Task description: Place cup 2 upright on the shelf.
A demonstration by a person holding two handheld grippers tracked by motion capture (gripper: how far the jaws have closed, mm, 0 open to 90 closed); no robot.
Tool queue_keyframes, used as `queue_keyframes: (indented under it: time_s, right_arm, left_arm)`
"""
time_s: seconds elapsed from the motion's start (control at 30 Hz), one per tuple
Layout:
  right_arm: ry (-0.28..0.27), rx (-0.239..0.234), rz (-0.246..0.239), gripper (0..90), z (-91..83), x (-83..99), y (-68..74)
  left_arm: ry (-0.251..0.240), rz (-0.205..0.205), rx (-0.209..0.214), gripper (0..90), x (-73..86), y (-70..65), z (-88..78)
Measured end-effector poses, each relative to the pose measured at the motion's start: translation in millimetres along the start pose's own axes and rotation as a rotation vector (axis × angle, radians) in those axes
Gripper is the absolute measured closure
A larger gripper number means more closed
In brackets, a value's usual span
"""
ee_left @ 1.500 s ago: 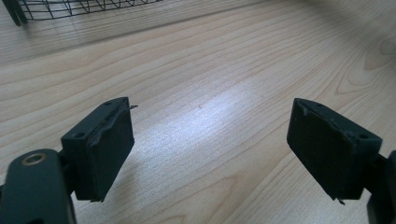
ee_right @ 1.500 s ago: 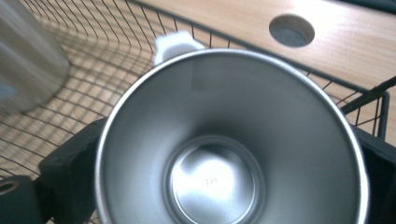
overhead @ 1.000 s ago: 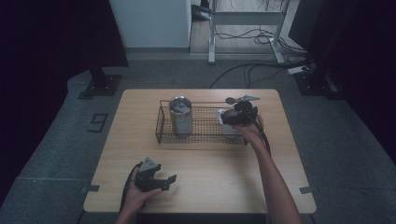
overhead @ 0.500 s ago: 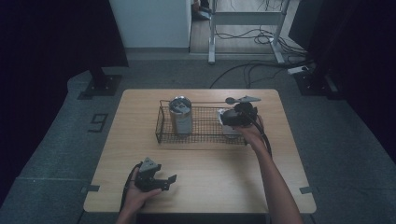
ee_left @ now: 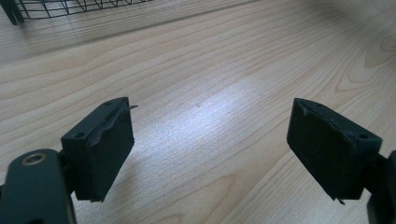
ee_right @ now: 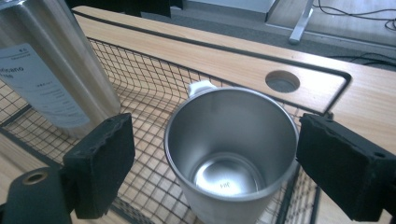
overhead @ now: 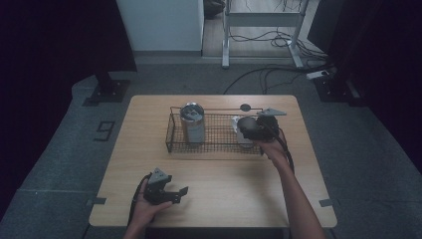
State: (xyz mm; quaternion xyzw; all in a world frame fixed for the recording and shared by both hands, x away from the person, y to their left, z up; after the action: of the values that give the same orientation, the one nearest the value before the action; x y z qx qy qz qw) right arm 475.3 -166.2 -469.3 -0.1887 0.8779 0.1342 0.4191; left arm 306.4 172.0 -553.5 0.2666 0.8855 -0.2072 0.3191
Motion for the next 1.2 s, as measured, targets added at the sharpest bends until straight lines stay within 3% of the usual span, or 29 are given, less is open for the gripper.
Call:
queue_keyframes:
  time_s: [0.53, 0.97, 1.2]
  right_arm:
    - [-0.035, -0.012, -0.002, 13.2, -30.9, 34.3, -1.1]
    - [-0.052, -0.038, -0.003, 13.8, -56.2, 74.5, 9.2]
    - [-0.047, -0.036, 0.018, 14.0, -63.5, 95.2, 7.5]
  left_arm:
    - [0.003, 0.005, -0.004, 15.1, 0.1, -0.2, 0.5]
    - [0.008, 0.008, -0.005, 15.0, 0.5, -1.1, 1.8]
    - [0.013, 0.008, -0.005, 15.0, 0.7, -1.4, 2.7]
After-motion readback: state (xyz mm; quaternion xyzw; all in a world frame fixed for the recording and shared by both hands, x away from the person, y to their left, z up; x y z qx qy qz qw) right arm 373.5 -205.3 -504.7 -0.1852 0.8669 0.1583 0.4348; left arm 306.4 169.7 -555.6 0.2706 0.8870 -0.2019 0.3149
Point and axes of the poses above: each handheld gripper's, and its own axes: z roughly forward along the jaws, x roughly out of its underside, y roughly to its left, the point moved 4 cm from there along z, roughly forward along the jaws, and after that the axes turned 6 degrees about y, right-handed, at the moved point
